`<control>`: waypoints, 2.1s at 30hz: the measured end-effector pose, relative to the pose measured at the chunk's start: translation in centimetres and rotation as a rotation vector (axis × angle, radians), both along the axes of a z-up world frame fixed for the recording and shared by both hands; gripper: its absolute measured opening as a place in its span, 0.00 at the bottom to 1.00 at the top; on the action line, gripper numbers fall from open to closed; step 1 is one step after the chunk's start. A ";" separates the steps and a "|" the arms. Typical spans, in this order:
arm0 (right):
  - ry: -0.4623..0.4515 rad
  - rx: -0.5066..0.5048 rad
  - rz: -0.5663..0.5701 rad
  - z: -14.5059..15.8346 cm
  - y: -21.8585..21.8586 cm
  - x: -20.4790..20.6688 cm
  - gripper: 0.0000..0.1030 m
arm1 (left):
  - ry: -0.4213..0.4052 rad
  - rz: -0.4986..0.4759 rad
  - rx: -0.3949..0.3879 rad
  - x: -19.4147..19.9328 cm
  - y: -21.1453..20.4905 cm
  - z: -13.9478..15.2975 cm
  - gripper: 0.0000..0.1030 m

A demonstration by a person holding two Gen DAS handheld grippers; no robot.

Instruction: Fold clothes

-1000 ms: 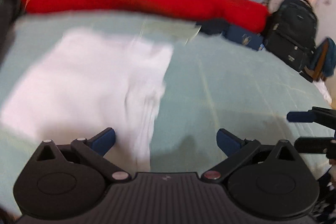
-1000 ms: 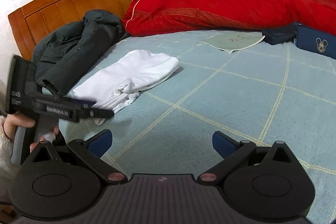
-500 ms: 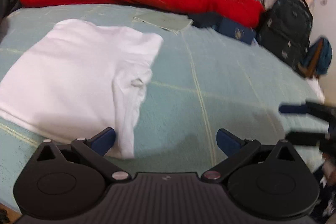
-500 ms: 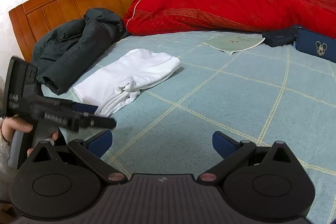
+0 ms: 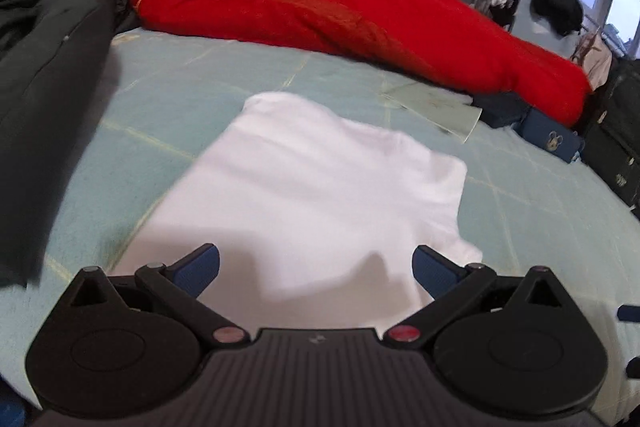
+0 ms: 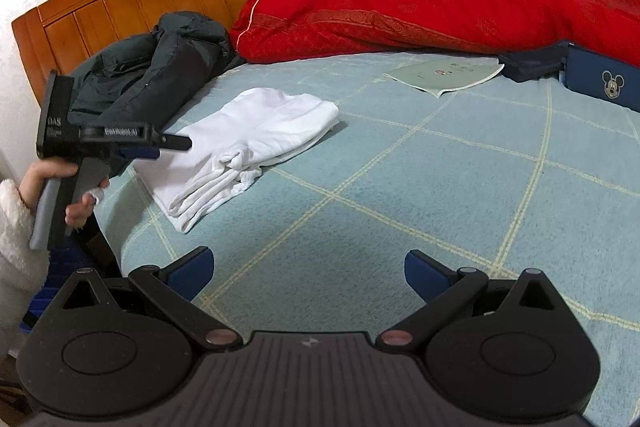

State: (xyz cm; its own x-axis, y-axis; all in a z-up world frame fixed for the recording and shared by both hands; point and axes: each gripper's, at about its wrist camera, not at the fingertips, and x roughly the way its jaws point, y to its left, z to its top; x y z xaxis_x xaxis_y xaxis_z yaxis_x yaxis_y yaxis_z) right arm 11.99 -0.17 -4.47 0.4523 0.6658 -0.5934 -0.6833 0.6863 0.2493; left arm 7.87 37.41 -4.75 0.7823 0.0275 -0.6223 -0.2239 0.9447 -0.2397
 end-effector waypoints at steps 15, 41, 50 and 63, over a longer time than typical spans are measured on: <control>0.010 -0.030 -0.019 -1.0 -0.2 1.0 1.00 | 0.078 0.010 0.015 6.0 0.8 -0.9 0.99; 0.031 -0.095 -0.072 -3.3 -0.5 3.8 1.00 | 0.152 0.030 -0.369 20.1 11.3 -3.0 0.99; 0.024 -0.101 -0.067 -3.2 -0.4 3.7 1.00 | -0.068 0.003 -0.416 18.7 11.4 1.1 0.99; 0.009 -0.103 -0.054 -2.6 -0.2 2.9 1.00 | 0.149 -0.062 -0.146 18.9 6.9 -1.1 0.99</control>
State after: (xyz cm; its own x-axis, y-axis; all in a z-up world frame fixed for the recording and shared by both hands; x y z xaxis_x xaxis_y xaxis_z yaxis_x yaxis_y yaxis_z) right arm 14.91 -0.35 -7.05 0.4806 0.5755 -0.6617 -0.6424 0.7446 0.1811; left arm 26.72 44.26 -5.90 0.6788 -0.1169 -0.7249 -0.2092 0.9155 -0.3436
